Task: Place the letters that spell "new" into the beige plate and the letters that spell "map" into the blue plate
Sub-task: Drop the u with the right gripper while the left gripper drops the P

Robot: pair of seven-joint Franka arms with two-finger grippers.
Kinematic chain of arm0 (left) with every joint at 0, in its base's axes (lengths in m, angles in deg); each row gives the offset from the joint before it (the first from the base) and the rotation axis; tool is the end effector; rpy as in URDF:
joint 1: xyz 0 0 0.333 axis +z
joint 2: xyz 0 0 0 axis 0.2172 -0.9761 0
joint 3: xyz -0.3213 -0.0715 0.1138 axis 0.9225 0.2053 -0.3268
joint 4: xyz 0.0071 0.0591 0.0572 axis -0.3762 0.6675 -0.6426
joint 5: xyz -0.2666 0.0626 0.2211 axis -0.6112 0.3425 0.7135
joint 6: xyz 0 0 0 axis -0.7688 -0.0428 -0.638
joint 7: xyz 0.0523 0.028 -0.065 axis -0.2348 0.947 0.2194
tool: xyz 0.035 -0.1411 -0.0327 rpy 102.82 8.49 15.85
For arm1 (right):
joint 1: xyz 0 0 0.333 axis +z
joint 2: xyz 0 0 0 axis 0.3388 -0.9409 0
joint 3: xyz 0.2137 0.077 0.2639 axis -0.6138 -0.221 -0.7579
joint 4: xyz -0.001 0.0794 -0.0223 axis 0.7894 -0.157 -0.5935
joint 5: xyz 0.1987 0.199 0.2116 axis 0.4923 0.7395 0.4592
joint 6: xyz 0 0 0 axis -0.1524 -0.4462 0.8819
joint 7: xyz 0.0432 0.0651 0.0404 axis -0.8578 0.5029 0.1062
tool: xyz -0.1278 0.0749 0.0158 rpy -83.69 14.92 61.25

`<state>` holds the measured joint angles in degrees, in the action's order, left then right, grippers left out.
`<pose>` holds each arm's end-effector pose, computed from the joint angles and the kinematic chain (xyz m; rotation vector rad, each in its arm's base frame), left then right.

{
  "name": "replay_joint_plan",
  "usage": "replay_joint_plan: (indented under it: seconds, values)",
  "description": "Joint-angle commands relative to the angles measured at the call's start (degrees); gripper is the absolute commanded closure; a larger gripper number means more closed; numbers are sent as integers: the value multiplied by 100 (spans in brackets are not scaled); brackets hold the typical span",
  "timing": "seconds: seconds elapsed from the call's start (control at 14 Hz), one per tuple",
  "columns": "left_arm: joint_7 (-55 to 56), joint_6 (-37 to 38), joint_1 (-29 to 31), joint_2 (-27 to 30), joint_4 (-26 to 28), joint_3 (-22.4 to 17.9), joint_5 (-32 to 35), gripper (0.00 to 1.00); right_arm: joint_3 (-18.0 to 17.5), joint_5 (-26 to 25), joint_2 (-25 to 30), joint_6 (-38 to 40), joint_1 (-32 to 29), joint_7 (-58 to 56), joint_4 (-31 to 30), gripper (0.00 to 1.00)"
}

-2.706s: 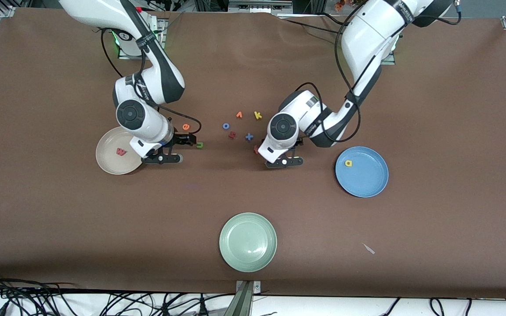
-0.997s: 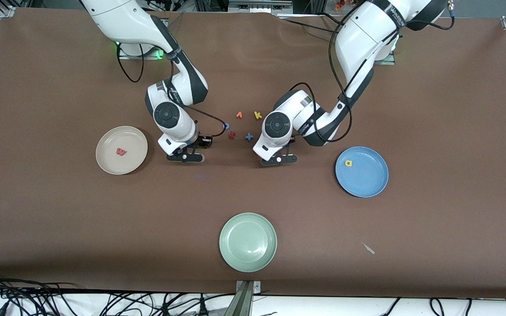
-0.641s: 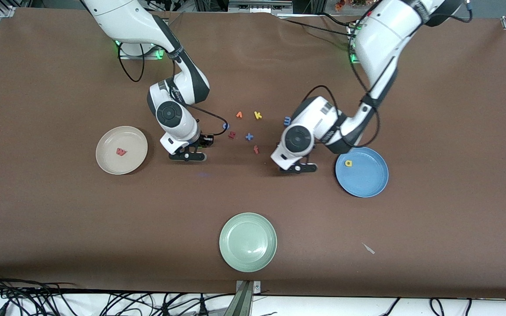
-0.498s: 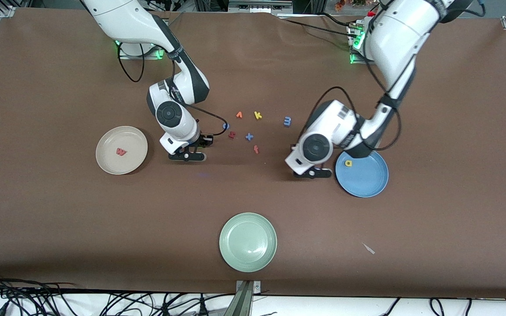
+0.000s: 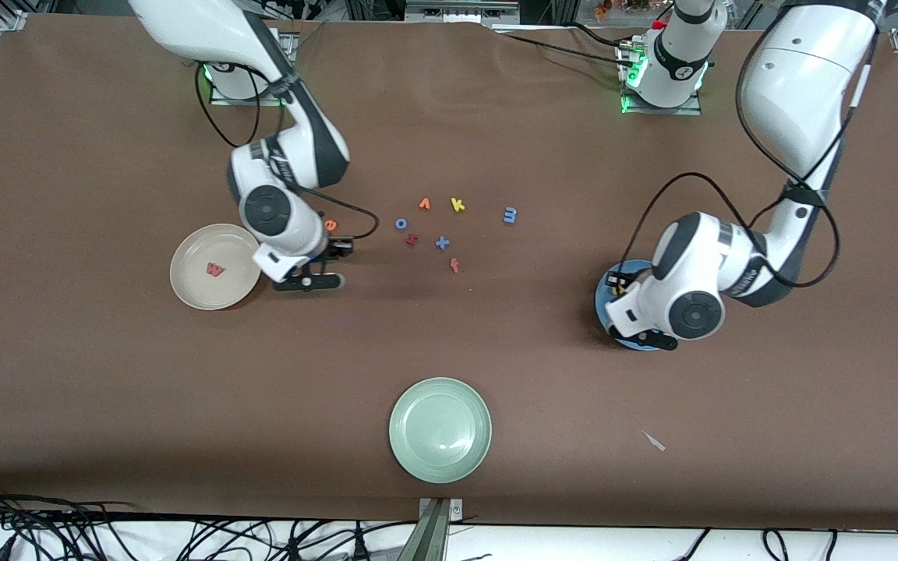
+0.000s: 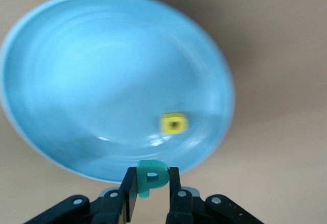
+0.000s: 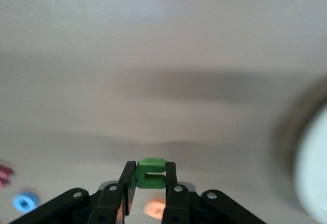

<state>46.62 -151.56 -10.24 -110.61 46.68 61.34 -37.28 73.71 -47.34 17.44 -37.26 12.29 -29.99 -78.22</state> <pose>0.5962 -0.1238 0.2345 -2.9876 0.3490 0.7296 0.5153 0.2405 0.2664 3.1131 0.1788 -0.2671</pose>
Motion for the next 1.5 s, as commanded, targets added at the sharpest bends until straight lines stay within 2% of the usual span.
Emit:
replay_joint_plan:
  seconds: [0.0, 0.07, 0.14, 0.21, 0.43, 0.57, 0.64, 0.71, 0.78, 0.85, 1.0, 1.14, 1.42]
  values:
    - [-195, -174, 120, -118, 107, 39, 336, 86, 439, -45, 789, 17, 17, -1161, -899, 96]
    - [-195, -201, 164, -127, 125, 39, 337, 62, 711, -45, 956, -36, 17, -1662, -1145, 96]
    - [-169, -202, 165, -127, 116, 39, 337, 13, 958, -45, 1070, -63, 17, -2067, -1322, 96]
    - [-168, -141, 173, -84, 116, 39, 337, 0, 1117, -45, 1141, -80, 17, -2306, -1454, 96]
    - [-90, 369, 103, 354, 73, 135, 249, 0, 1495, -53, 1090, -395, 17, -2799, -1666, 96]
    - [225, 553, 121, 583, 90, 460, 153, 0, 1750, -45, 757, -686, 8, -2871, -1675, 95]
    - [471, 676, 121, 645, 99, 609, 39, 0, 1768, -45, 686, -713, 8, -2863, -1675, 91]
    - [734, 773, 138, 733, 125, 802, -93, 0, 1777, -36, 685, -661, 8, -2775, -1658, 67]
    - [850, 843, 173, 856, 212, 1004, -181, 0, 1769, -10, 702, -582, 17, -2557, -1649, 7]
    - [912, 792, 173, 987, 387, 1197, -191, 0, 1760, -10, 755, -468, 25, -2224, -1632, 0]
    - [1358, 399, 130, 1172, 686, 1453, -191, 0, 1673, -10, 939, -257, 157, -1670, -1623, 0]
    - [1859, -330, 121, 1296, 1186, 1743, -130, 0, 1444, -1, 1045, -177, 210, -1248, -1640, 0]
    - [2817, -1780, 7, 1376, 2276, 2104, 141, 0, 646, -1, 1195, -265, 210, 411, -1675, 0]
